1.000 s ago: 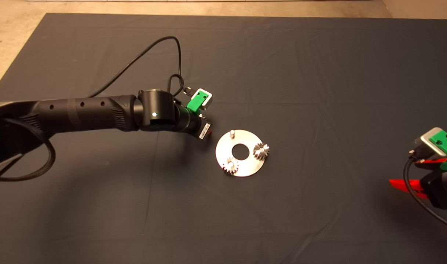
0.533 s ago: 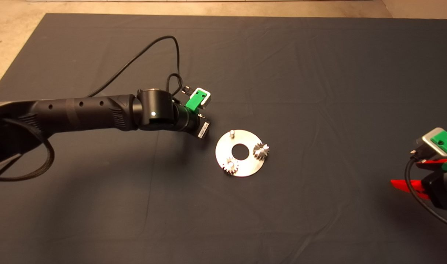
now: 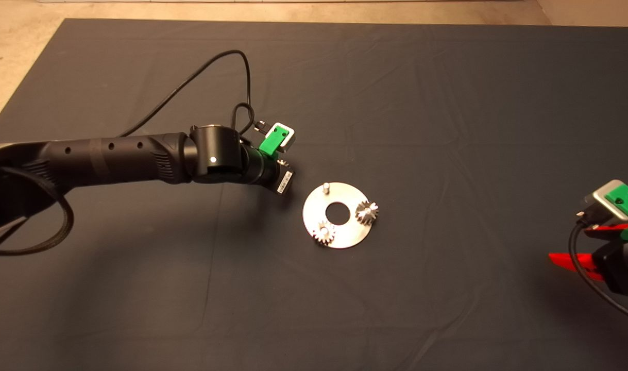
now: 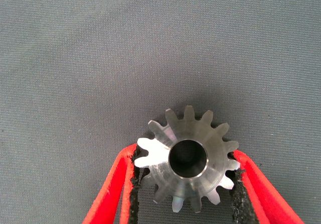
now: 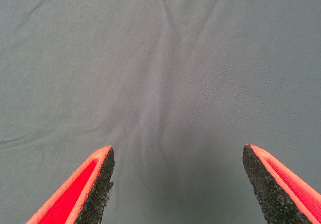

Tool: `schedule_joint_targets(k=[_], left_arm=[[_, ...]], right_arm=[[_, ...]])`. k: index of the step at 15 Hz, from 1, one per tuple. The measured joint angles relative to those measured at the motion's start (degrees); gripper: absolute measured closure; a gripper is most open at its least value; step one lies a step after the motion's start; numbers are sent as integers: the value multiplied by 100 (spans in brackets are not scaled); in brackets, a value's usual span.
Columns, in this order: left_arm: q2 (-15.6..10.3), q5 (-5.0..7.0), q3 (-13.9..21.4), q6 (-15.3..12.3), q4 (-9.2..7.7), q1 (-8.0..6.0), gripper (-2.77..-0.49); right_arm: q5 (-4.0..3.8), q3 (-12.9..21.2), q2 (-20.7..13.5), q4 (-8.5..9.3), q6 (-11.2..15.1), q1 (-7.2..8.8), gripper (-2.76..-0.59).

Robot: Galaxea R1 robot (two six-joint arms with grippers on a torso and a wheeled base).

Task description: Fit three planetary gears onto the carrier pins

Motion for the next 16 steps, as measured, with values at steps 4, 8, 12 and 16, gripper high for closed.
schedule_joint_targets(k=[4,8,12,16], left_arm=[[-11,-195,-2,0,-17,5,-86],[-11,-193,11,-7,-20,5,-73],[-24,-179,116,-16,-20,2,-68],[-221,-162,556,-20,-37,-71,-61]], right_arm=[[0,0,2,6,0,0,-189],[0,0,2,8,0,0,-189],[-5,0,2,9,0,0,-189],[-10,0,2,9,0,0,-189]])
